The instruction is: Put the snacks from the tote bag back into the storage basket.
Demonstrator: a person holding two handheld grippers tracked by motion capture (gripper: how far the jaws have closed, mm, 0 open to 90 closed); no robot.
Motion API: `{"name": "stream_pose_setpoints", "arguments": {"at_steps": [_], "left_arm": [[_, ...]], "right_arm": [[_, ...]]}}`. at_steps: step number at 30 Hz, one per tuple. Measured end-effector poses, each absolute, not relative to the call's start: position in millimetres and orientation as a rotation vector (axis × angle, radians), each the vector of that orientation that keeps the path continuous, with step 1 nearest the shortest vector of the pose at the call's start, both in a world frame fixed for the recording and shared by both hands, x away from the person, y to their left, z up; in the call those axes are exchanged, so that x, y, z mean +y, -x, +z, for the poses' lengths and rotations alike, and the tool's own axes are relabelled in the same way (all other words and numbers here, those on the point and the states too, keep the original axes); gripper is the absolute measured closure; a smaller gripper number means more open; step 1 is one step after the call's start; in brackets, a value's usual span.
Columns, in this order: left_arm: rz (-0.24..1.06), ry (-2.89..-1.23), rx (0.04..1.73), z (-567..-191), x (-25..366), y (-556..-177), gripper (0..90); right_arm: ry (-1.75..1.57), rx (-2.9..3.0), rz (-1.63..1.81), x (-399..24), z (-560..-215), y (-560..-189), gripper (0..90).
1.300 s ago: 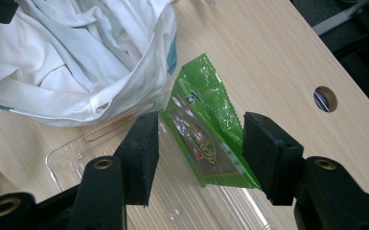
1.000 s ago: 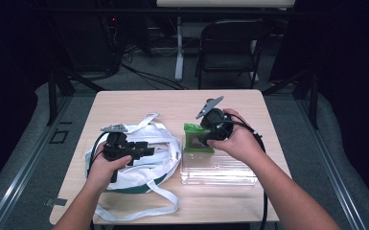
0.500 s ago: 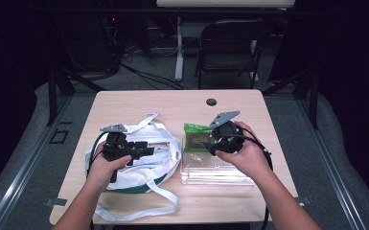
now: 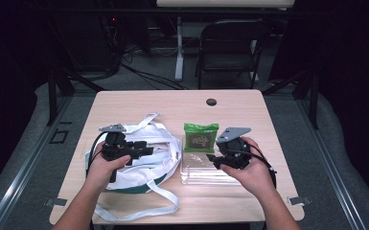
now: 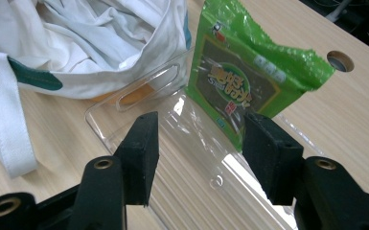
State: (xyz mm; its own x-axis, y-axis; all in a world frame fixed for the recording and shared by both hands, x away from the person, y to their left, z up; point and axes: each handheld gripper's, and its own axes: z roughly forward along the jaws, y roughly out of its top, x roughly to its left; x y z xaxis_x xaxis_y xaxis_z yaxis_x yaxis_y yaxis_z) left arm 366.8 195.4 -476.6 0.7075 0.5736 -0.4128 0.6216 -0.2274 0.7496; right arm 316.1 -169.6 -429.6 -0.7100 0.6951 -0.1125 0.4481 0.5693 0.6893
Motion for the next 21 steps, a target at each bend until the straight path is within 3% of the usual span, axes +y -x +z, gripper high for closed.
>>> {"name": "stream_pose_setpoints", "arguments": {"at_steps": [21], "left_arm": [[-0.062, -1.905, 0.938, -478.8, 195.4, -367.7, 47.1]], "right_arm": [[-1.043, 2.396, 0.963, -195.3, -469.5, -282.3, 47.6]]}}
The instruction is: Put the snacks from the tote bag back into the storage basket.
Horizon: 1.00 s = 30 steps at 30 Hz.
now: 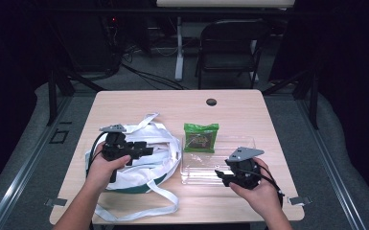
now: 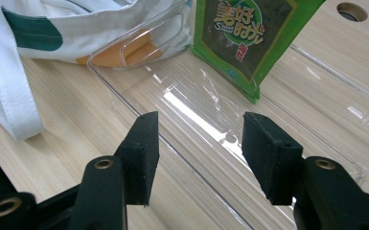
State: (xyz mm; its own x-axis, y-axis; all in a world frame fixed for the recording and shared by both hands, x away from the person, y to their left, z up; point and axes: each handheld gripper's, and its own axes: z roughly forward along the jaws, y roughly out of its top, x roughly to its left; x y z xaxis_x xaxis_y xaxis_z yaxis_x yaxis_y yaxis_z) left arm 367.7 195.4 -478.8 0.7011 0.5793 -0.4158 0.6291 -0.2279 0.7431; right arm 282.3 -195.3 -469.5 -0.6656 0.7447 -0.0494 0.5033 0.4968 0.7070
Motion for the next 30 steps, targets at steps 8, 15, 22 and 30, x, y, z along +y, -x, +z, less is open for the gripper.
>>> {"name": "stream_pose_setpoints", "arguments": {"at_steps": [8, 15, 22, 30], "left_arm": [[-0.060, -1.901, 0.940, -478.8, 197.6, -368.4, 46.8], [-0.056, -1.905, 0.941, -478.5, 197.8, -368.5, 46.5], [-0.059, -1.903, 0.949, -480.9, 197.2, -369.3, 46.5], [-0.059, -1.909, 0.951, -481.3, 198.4, -370.1, 46.3]], "right_arm": [[-1.072, 2.335, 1.006, -201.4, -476.3, -276.1, 47.6], [-1.074, 2.293, 1.029, -205.8, -477.6, -273.8, 47.6], [-1.067, 2.291, 1.043, -207.7, -479.8, -273.8, 47.6], [-1.071, 2.295, 1.037, -208.6, -483.1, -275.1, 47.6]]}}
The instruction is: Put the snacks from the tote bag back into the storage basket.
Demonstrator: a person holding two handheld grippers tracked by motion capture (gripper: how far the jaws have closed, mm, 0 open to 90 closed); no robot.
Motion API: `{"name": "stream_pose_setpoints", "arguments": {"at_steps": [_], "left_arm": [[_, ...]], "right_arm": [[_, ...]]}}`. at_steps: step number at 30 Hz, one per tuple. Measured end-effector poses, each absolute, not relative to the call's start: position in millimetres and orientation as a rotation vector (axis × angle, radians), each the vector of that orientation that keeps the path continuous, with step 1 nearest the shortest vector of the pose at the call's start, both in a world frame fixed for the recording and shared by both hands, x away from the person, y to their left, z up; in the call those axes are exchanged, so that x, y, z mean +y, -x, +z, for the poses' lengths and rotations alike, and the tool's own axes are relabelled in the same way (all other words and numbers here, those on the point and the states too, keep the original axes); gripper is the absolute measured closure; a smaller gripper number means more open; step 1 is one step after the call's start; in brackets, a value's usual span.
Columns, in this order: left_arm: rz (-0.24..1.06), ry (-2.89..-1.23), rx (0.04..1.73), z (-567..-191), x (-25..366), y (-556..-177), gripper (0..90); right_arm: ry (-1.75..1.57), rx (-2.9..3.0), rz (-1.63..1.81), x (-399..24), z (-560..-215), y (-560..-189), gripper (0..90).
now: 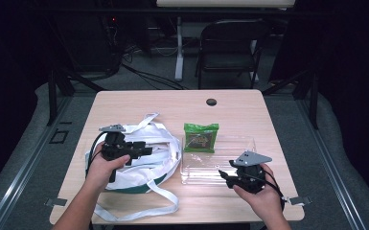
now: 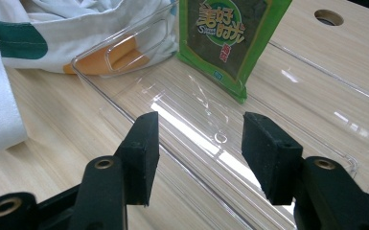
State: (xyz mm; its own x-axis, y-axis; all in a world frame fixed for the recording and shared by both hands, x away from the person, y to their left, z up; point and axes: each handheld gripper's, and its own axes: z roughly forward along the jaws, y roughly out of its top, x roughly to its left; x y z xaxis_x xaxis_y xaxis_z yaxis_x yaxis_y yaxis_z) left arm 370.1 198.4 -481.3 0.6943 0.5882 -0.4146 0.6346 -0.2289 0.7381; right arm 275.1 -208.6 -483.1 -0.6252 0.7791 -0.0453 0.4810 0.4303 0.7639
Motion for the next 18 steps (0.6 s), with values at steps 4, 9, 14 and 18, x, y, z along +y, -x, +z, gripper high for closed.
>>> {"name": "stream_pose_setpoints", "arguments": {"at_steps": [4, 9, 14, 18], "left_arm": [[-0.060, -1.907, 0.953, -481.6, 198.7, -370.0, 46.3], [-0.068, -1.905, 0.952, -482.1, 198.7, -370.7, 46.6], [-0.066, -1.897, 0.958, -480.9, 200.2, -371.5, 46.6], [-0.064, -1.890, 0.950, -478.1, 200.2, -372.5, 46.6]], "right_arm": [[-1.081, 2.294, 1.040, -211.2, -484.5, -276.2, 47.6], [-1.084, 2.296, 1.042, -211.4, -485.9, -276.5, 47.5], [-1.079, 2.309, 1.051, -211.2, -484.3, -277.4, 47.7], [-1.063, 2.307, 1.054, -209.7, -478.2, -281.0, 48.1]]}}
